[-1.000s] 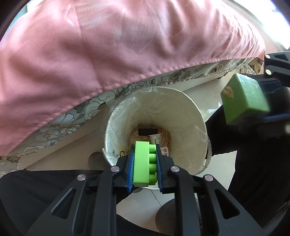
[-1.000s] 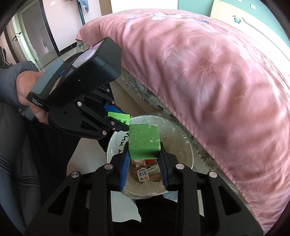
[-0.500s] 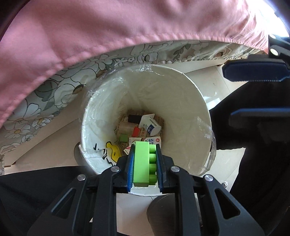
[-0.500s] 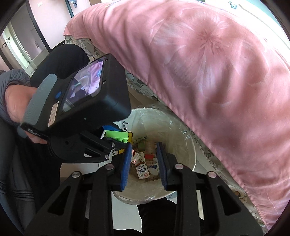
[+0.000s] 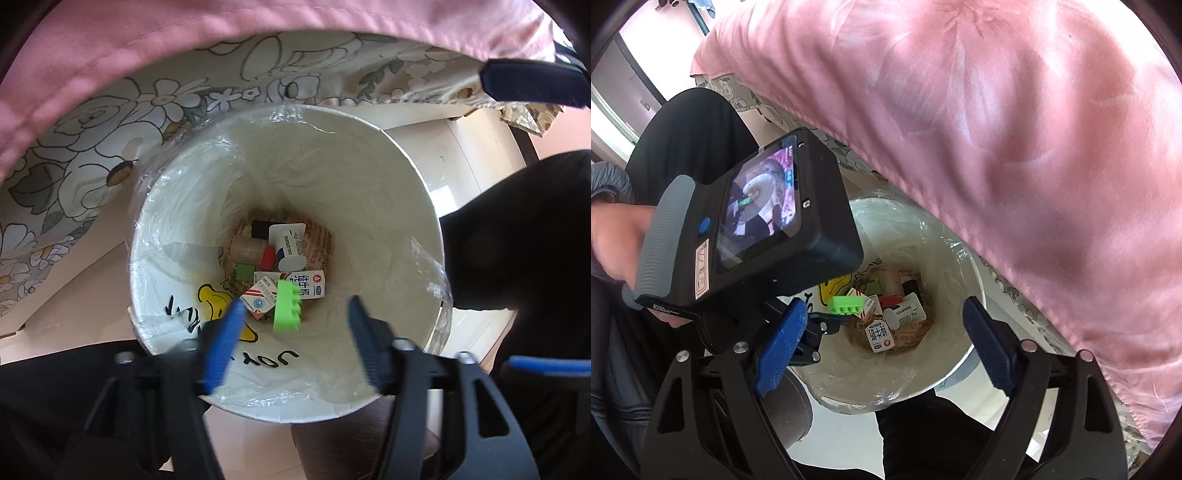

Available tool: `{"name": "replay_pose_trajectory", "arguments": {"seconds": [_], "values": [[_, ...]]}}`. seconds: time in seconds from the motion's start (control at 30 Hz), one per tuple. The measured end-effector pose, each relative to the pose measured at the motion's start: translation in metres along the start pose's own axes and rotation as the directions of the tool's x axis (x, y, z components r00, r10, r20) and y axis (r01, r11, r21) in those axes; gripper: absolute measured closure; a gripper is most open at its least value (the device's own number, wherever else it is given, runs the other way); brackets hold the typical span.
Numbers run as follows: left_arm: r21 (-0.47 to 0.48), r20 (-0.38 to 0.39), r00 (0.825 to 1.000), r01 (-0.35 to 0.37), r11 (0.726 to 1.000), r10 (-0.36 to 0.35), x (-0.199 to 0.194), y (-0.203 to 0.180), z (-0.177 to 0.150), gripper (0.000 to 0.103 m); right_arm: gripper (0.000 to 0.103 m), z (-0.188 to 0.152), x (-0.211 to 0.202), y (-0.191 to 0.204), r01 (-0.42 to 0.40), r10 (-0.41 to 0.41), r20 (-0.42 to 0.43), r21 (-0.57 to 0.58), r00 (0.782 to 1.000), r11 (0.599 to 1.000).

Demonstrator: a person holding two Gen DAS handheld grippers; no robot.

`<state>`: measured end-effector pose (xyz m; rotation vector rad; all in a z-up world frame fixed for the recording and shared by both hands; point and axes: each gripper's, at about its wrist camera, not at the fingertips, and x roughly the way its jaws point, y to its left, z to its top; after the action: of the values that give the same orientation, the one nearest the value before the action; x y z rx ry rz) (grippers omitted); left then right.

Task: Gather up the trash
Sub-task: 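Open left tool dropping green brick while right tool releases green cube into bin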

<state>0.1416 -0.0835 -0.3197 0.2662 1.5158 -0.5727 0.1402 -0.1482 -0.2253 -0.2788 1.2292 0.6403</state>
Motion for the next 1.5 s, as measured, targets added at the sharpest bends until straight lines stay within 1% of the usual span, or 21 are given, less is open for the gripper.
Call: {"name": "replay_pose_trajectory", "arguments": {"seconds": [0.07,0.1,0.17,0.3,0.7,1.07,1.37,1.5], "values": [[-0.001,0.004,1.0,-0.003,1.0,0.003,0.001,0.001,0.001,0.025,0.018,-0.001,0.0,-0.002,0.008,-0.008,0.004,0.01,1.0,1.0],[0.0,0.0,1.0,0.001,1.0,-0.001,0.001,0.0,0.0,0.02,0.018,-0.002,-0.001,-0.002,0.001,-0.001,0.005,0.012,1.0,1.0],[0.01,-0.007,1.0,0.003,1.0,-0.003,0.005,-0.001,-0.001,0.018,0.018,-0.001,0.0,0.001,0.003,-0.003,0.012,0.01,1.0,1.0],[0.026,-0.007,1.0,-0.014,1.0,0.014,0.001,-0.005,-0.001,0.013,0.018,-0.003,-0.002,0.0,0.002,-0.002,0.017,0.001,1.0,1.0],[0.014,0.022,0.999,-0.026,1.0,0.026,-0.012,-0.005,-0.003,0.013,0.018,-0.008,-0.009,-0.005,0.008,-0.008,0.035,0.012,0.999,1.0],[-0.033,0.054,0.997,-0.051,0.998,0.053,-0.029,0.002,-0.008,0.013,0.018,-0.01,-0.018,-0.002,0.028,-0.028,0.065,0.012,0.998,1.0],[-0.062,0.097,0.992,-0.073,0.995,0.078,-0.048,0.009,-0.014,0.013,0.018,-0.012,-0.03,-0.003,0.056,-0.059,0.097,0.032,0.994,0.998],[-0.097,0.119,0.988,-0.082,0.992,0.093,-0.062,0.014,-0.017,0.013,0.018,-0.013,-0.039,-0.004,0.085,-0.093,0.123,0.067,0.988,0.994]]}}
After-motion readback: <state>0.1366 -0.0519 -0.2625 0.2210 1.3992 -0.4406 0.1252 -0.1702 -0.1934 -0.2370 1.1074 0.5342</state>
